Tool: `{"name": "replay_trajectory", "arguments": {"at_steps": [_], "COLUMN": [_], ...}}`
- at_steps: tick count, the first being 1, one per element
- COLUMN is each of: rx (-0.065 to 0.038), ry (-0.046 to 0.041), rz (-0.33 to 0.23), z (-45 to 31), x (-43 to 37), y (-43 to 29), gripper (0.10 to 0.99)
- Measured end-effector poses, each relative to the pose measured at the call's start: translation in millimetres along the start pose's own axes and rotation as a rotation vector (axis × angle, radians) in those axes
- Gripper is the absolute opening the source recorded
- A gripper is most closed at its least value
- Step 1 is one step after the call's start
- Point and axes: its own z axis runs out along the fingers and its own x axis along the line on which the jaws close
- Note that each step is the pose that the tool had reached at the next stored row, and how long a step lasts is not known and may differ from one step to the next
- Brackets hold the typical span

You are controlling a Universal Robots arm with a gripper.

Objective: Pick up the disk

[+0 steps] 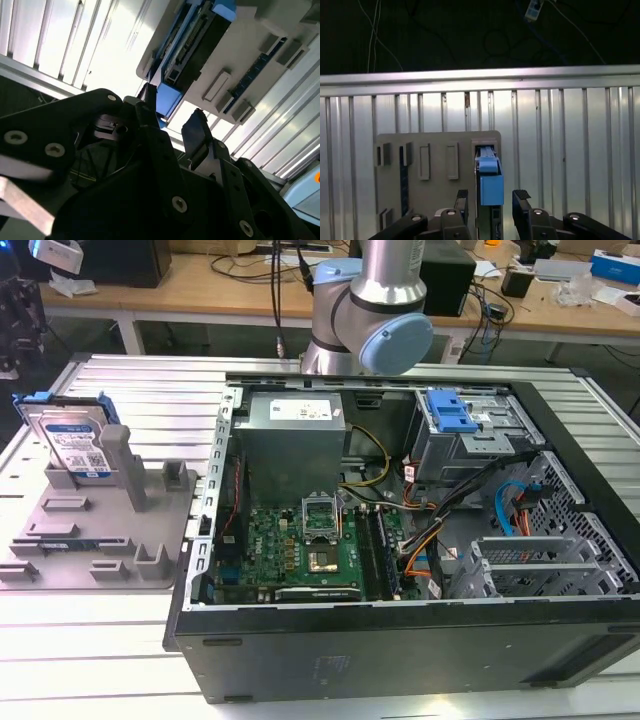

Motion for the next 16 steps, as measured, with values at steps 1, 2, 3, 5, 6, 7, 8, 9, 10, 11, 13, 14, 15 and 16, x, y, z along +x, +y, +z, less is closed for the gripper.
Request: {"name": "replay_trajectory", "arguments": {"at_steps": [1, 2, 3, 5, 6, 7, 8, 9, 10, 11, 13, 14, 15, 16], "rx": [0.0, 0.0, -0.001, -0.001, -0.002, -0.002, -0.004, -0.006, -0.009, -0.01, -0.013, -0.014, -0.016, -0.016], "ry": [0.0017, 0.0016, 0.0016, 0.0021, 0.0021, 0.0021, 0.002, 0.0023, 0.0025, 0.0028, 0.0033, 0.0037, 0.0041, 0.0043], "rz": [0.008, 0.018, 0.026, 0.045, 0.045, 0.045, 0.045, 0.044, 0.04, 0.033, 0.019, 0.005, -0.007, -0.014], "z": [0.2, 0.6, 1.0, 2.0, 2.2, 2.5, 2.9, 3.3, 4.1, 4.6, 5.4, 6.1, 6.6, 7.0], "x": [0.1, 0.0, 0.0, 0.0, 0.0, 0.0, 0.0, 0.1, 0.3, 0.3, 0.4, 0.4, 0.3, 0.3], "y": [0.0, 0.0, -0.1, 0.0, -0.1, -0.1, -0.1, -0.1, -0.1, -0.1, -0.2, -0.3, -0.3, -0.3], "gripper": [0.482, 0.482, 0.482, 0.482, 0.482, 0.482, 0.482, 0.482, 0.482, 0.482, 0.482, 0.482, 0.482, 0.482]}}
